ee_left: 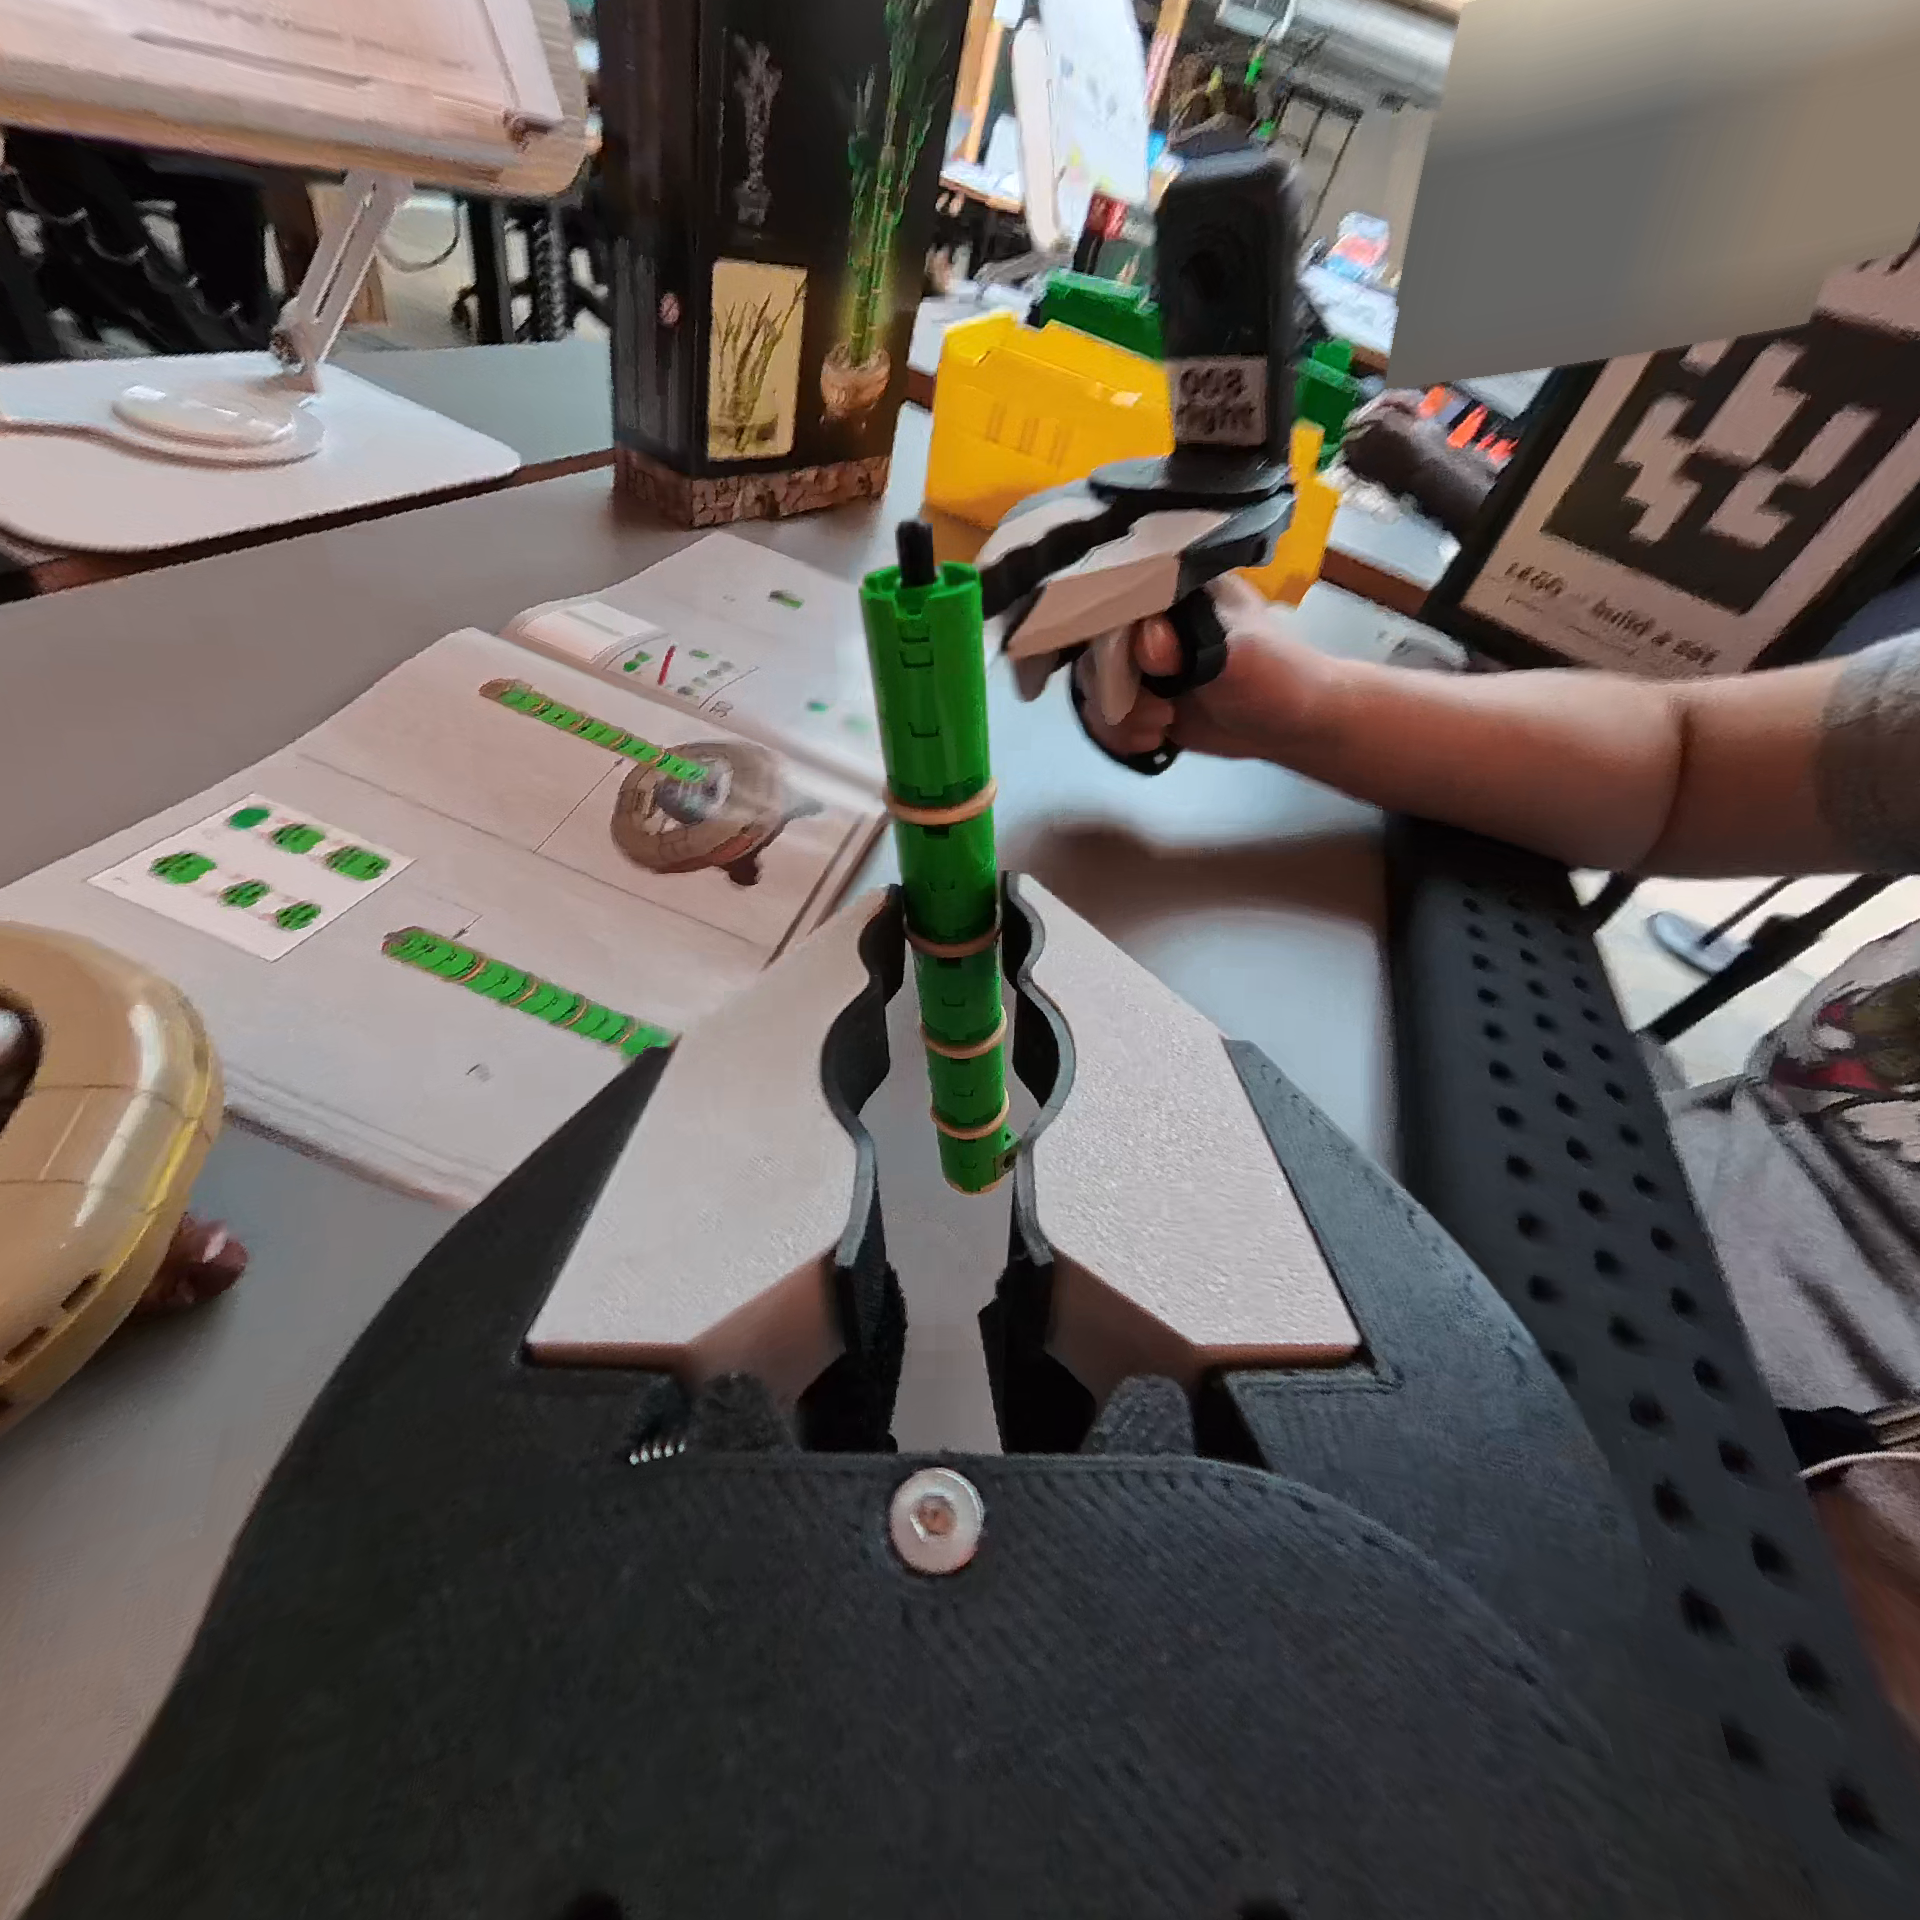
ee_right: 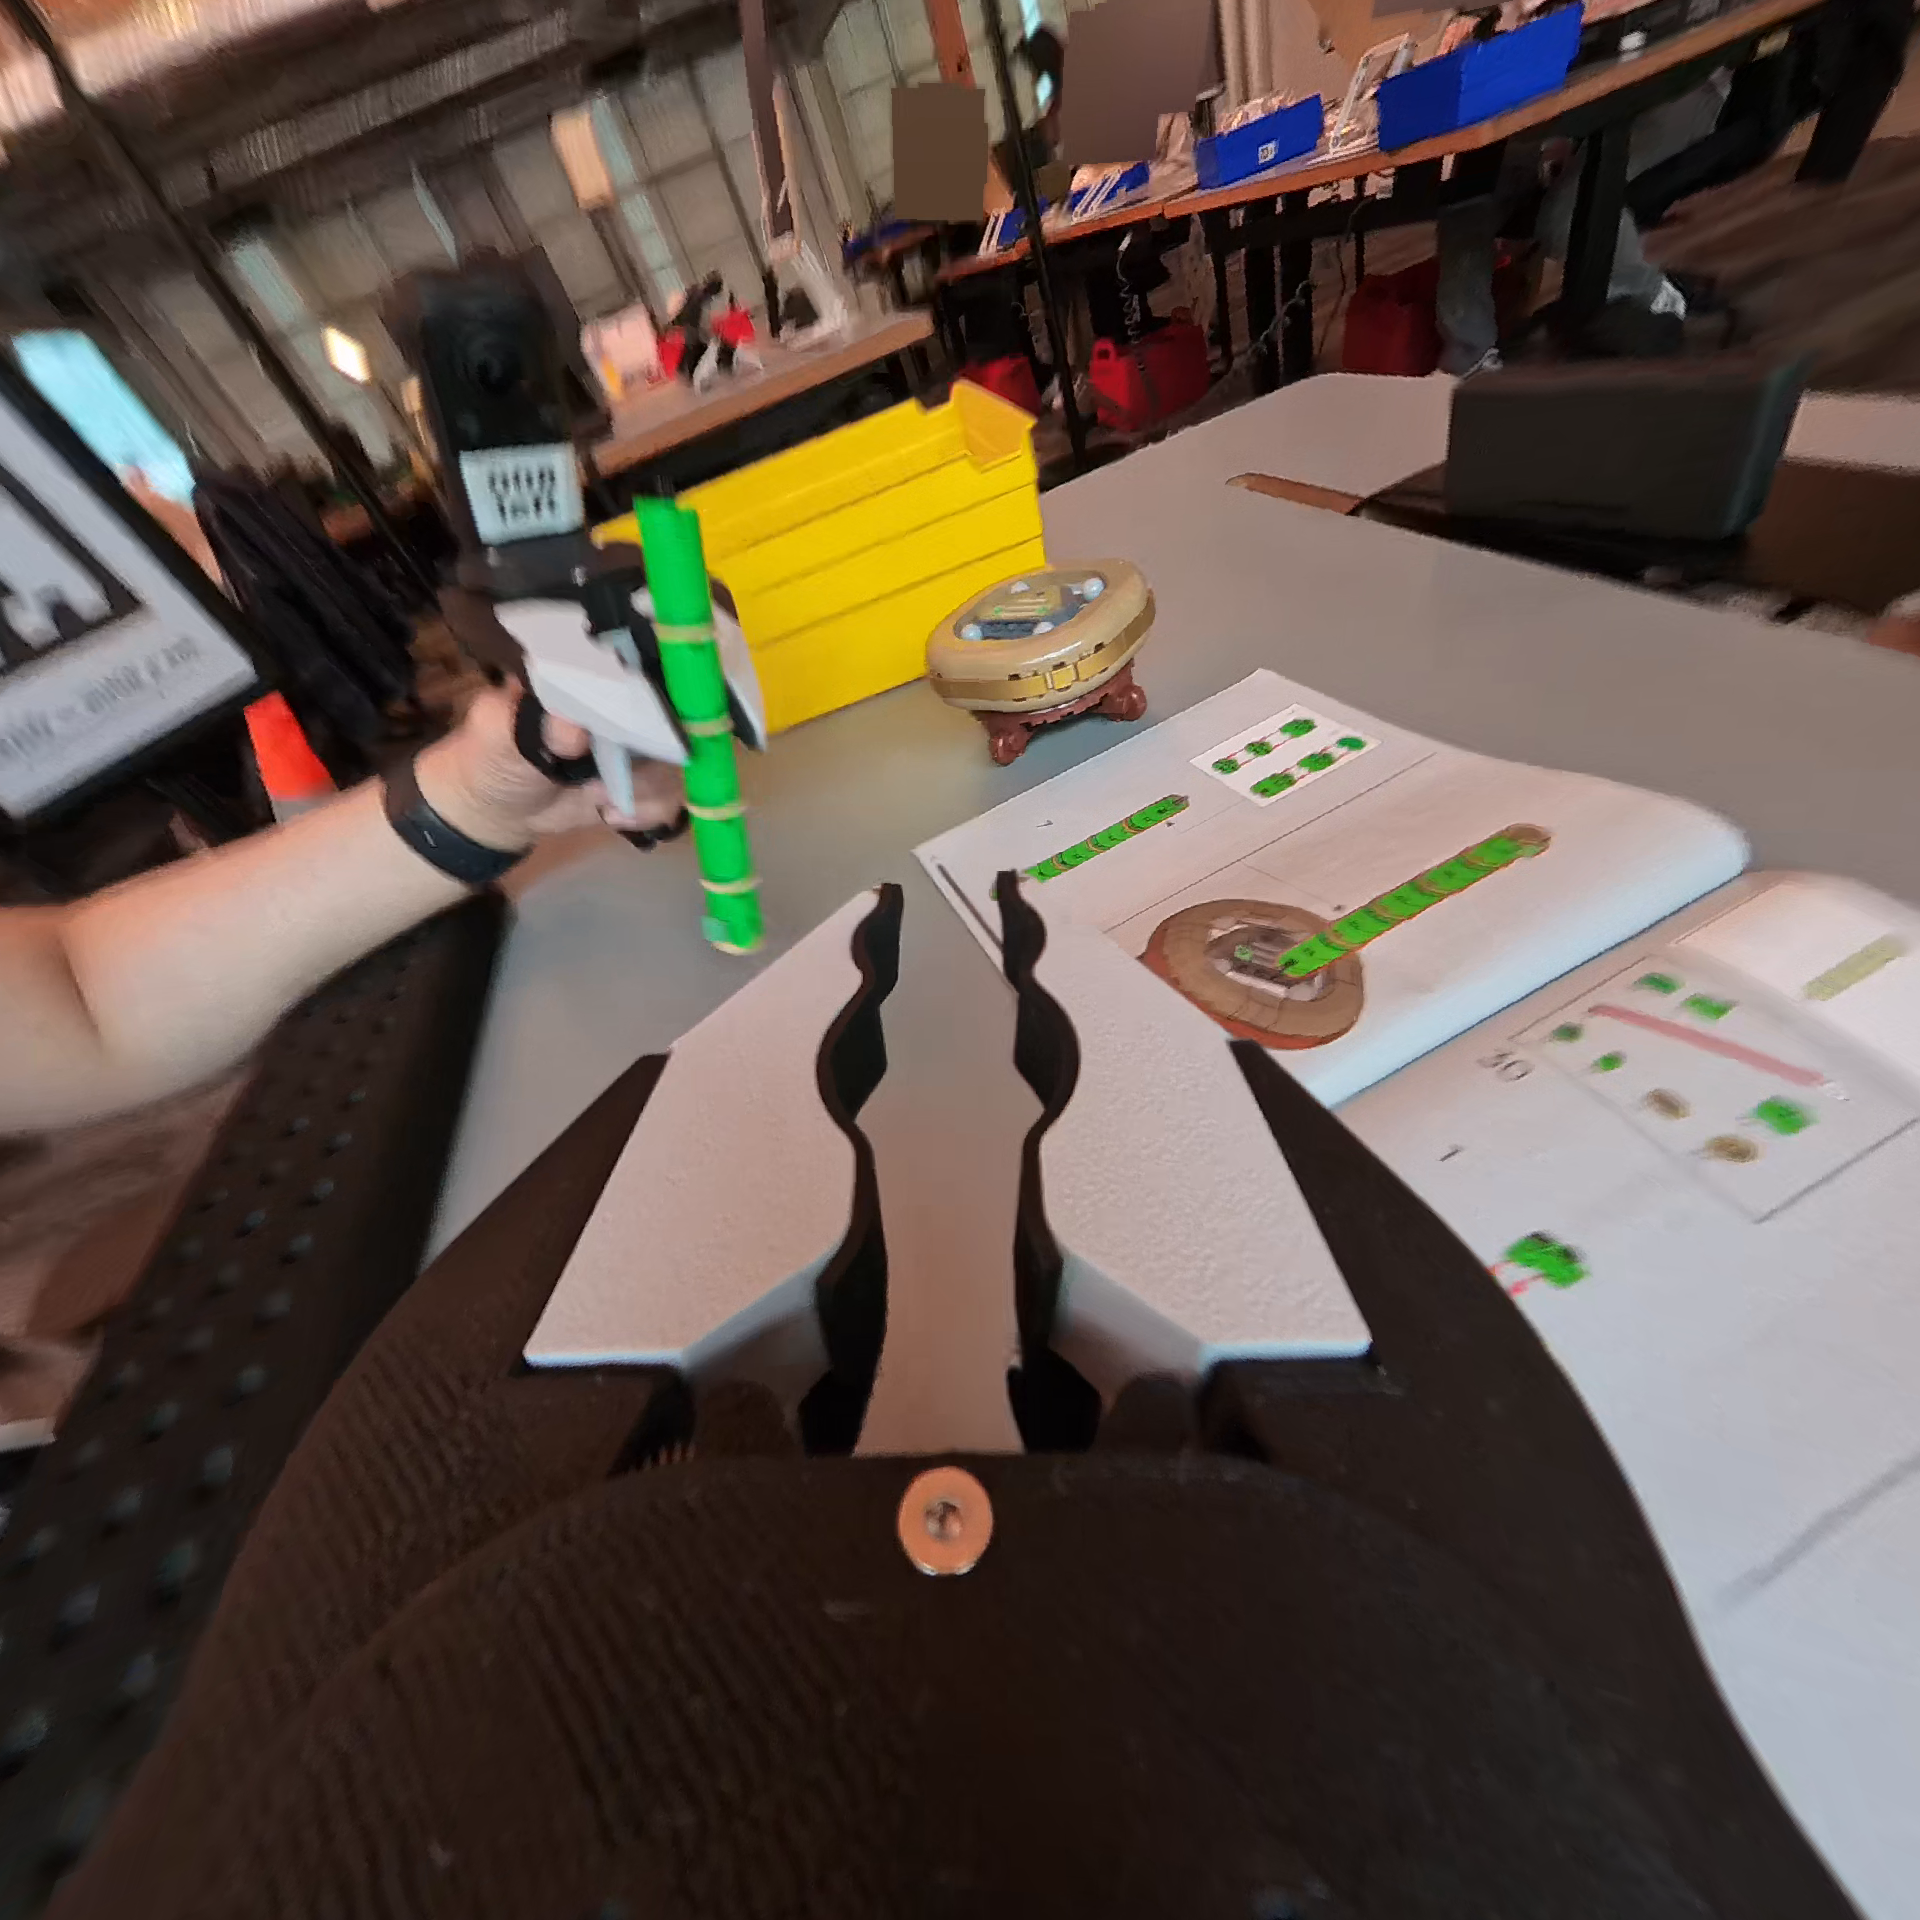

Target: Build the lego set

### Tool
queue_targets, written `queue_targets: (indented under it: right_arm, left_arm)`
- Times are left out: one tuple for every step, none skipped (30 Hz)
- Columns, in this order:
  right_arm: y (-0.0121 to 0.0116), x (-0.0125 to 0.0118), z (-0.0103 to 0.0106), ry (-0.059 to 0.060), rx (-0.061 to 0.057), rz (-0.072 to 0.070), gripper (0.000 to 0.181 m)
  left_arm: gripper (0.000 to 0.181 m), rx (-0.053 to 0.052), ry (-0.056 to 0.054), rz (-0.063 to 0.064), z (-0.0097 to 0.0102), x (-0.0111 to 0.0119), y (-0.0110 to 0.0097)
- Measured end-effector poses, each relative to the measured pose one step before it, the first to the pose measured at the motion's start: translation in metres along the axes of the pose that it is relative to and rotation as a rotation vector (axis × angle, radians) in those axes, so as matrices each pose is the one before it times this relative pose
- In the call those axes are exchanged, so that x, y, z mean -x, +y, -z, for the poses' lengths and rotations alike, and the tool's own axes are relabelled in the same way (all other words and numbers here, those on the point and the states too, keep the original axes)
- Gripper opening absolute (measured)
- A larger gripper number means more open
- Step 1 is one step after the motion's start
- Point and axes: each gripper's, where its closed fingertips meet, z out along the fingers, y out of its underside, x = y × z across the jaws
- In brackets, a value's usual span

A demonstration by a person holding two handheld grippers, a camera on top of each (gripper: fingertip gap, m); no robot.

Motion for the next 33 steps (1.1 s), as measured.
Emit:
queue_targets:
  right_arm:
    - [-0.00192,0.00398,0.00420,-0.0148,0.0331,0.0390,0.020]
    - [-0.00132,0.00571,0.00609,-0.0235,0.0383,0.0351,0.021]
    - [-0.00121,0.00696,0.00731,-0.0265,0.0304,0.0284,0.022]
    - [-0.00126,0.00722,0.00722,-0.0268,0.0184,0.0214,0.024]
    - [-0.00028,0.00663,0.00591,-0.0281,0.0110,0.0179,0.027]
    - [0.00275,0.00526,0.00424,-0.0276,0.0174,0.0131,0.030]
    - [0.00578,0.00234,0.00247,-0.0157,0.0282,0.0012,0.035]
    - [0.00659,0.00085,0.00102,-0.0112,0.0268,-0.0078,0.038]
    - [0.00466,0.00211,-0.00039,-0.0205,0.0096,-0.0138,0.040]
    - [0.00211,0.00317,-0.00097,-0.0285,-0.0098,-0.0169,0.041]
    - [0.00043,0.00364,-0.00105,-0.0339,-0.0186,-0.0199,0.042]
    - [-0.00055,0.00254,-0.00074,-0.0281,-0.0189,-0.0204,0.043]
    - [-0.00173,0.00076,-0.00025,-0.0149,-0.0220,-0.0125,0.043]
    - [-0.00313,-0.00008,0.00004,-0.0057,-0.0276,-0.0041,0.043]
    - [-0.00365,-0.00031,0.00033,0.0005,-0.0285,0.0022,0.043]
    - [-0.00317,-0.00042,0.00027,0.0057,-0.0232,0.0064,0.043]
    - [-0.00248,-0.00100,0.00023,0.0117,-0.0195,0.0106,0.042]
    - [-0.00206,-0.00019,0.00012,0.0082,-0.0180,0.0091,0.042]
    - [-0.00227,0.00084,-0.00028,0.0023,-0.0195,0.0048,0.041]
    - [-0.00183,0.00171,-0.00034,-0.0040,-0.0147,0.0016,0.040]
    - [-0.00139,0.00221,-0.00026,-0.0064,-0.0073,0.0034,0.037]
    - [-0.00083,0.00133,-0.00002,-0.0011,-0.0011,0.0068,0.035]
    - [-0.00031,0.00037,0.00036,0.0050,0.0014,0.0116,0.033]
    - [-0.00031,-0.00005,0.00045,0.0063,-0.0012,0.0120,0.033]
    - [0.00000,-0.00018,0.00033,0.0042,-0.0016,0.0048,0.032]
    - [0.00000,0.00033,-0.00004,-0.0017,-0.0029,-0.0029,0.032]
    - [0.00013,0.00098,-0.00043,-0.0071,-0.0024,-0.0073,0.031]
    - [0.00020,0.00102,-0.00054,-0.0070,-0.0012,-0.0060,0.030]
    - [0.00006,0.00105,-0.00072,-0.0061,-0.0016,-0.0020,0.029]
    - [0.00073,0.00130,-0.00093,-0.0074,0.0026,-0.0016,0.029]
    - [0.00177,0.00118,-0.00106,-0.0053,0.0093,-0.0014,0.029]
    - [0.00191,0.00147,-0.00091,-0.0056,0.0098,0.0048,0.026]
    - [0.00165,0.00244,-0.00092,-0.0102,0.0092,0.0080,0.022]
  left_arm:
    - [0.016,-0.0295,0.0319,0.0186,-0.00407,-0.00939,-0.00764]
    - [0.016,-0.0172,0.0265,0.0137,-0.00614,-0.00962,-0.00577]
    - [0.016,0.0018,0.0214,0.0149,-0.00843,-0.00868,-0.00221]
    - [0.016,0.0216,0.0225,0.0149,-0.00977,-0.00800,0.00127]
    - [0.016,0.0297,0.0229,0.0077,-0.01038,-0.00696,0.00309]
    - [0.017,0.0318,0.0152,0.0086,-0.01015,-0.00440,0.00343]
    - [0.017,0.0256,0.0083,0.0087,-0.00918,-0.00224,0.00240]
    - [0.017,0.0196,0.0091,0.0092,-0.00846,-0.00166,0.00129]
    - [0.017,0.0189,0.0118,0.0114,-0.00777,-0.00172,0.00077]
    - [0.017,0.0158,0.0064,0.0064,-0.00728,-0.00086,0.00004]
    - [0.017,0.0123,-0.0016,-0.0044,-0.00722,-0.00005,-0.00011]
    - [0.017,0.0128,-0.0085,-0.0171,-0.00732,0.00064,0.00043]
    - [0.017,0.0112,-0.0139,-0.0250,-0.00726,0.00118,0.00086]
    - [0.017,0.0072,-0.0160,-0.0285,-0.00720,0.00116,0.00053]
    - [0.017,-0.0005,-0.0116,-0.0335,-0.00669,-0.00009,-0.00006]
    - [0.017,0.0005,-0.0004,-0.0361,-0.00629,-0.00204,0.00033]
    - [0.017,0.0112,-0.0026,-0.0346,-0.00577,-0.00135,0.00188]
    - [0.017,0.0175,-0.0149,-0.0314,-0.00527,0.00065,0.00293]
    - [0.017,0.0110,-0.0132,-0.0330,-0.00436,0.00033,0.00228]
    - [0.017,0.0056,-0.0030,-0.0274,-0.00345,-0.00123,0.00157]
    - [0.017,0.0028,-0.0012,-0.0179,-0.00219,-0.00123,0.00106]
    - [0.017,0.0019,-0.0017,-0.0111,-0.00108,-0.00060,0.00108]
    - [0.017,0.0024,-0.0019,-0.0043,-0.00036,-0.00007,0.00117]
    - [0.017,0.0009,-0.0018,0.0018,-0.00008,0.00035,0.00102]
    - [0.017,-0.0039,0.0014,0.0065,0.00022,-0.00008,0.00022]
    - [0.017,-0.0092,0.0020,0.0046,0.00035,-0.00042,-0.00083]
    - [0.017,-0.0058,0.0007,-0.0009,0.00048,-0.00063,-0.00064]
    - [0.017,-0.0012,-0.0032,-0.0057,0.00044,-0.00047,-0.00046]
    - [0.017,-0.0018,-0.0051,-0.0104,0.00057,-0.00055,-0.00042]
    - [0.017,-0.0018,-0.0029,-0.0102,0.00039,-0.00099,-0.00050]
    - [0.017,-0.0010,0.0006,-0.0060,0.00017,-0.00126,-0.00012]
    - [0.017,-0.0011,0.0018,-0.0012,0.00006,-0.00135,0.00000]
    - [0.017,-0.0021,-0.0005,0.0004,0.00003,-0.00069,0.00014]
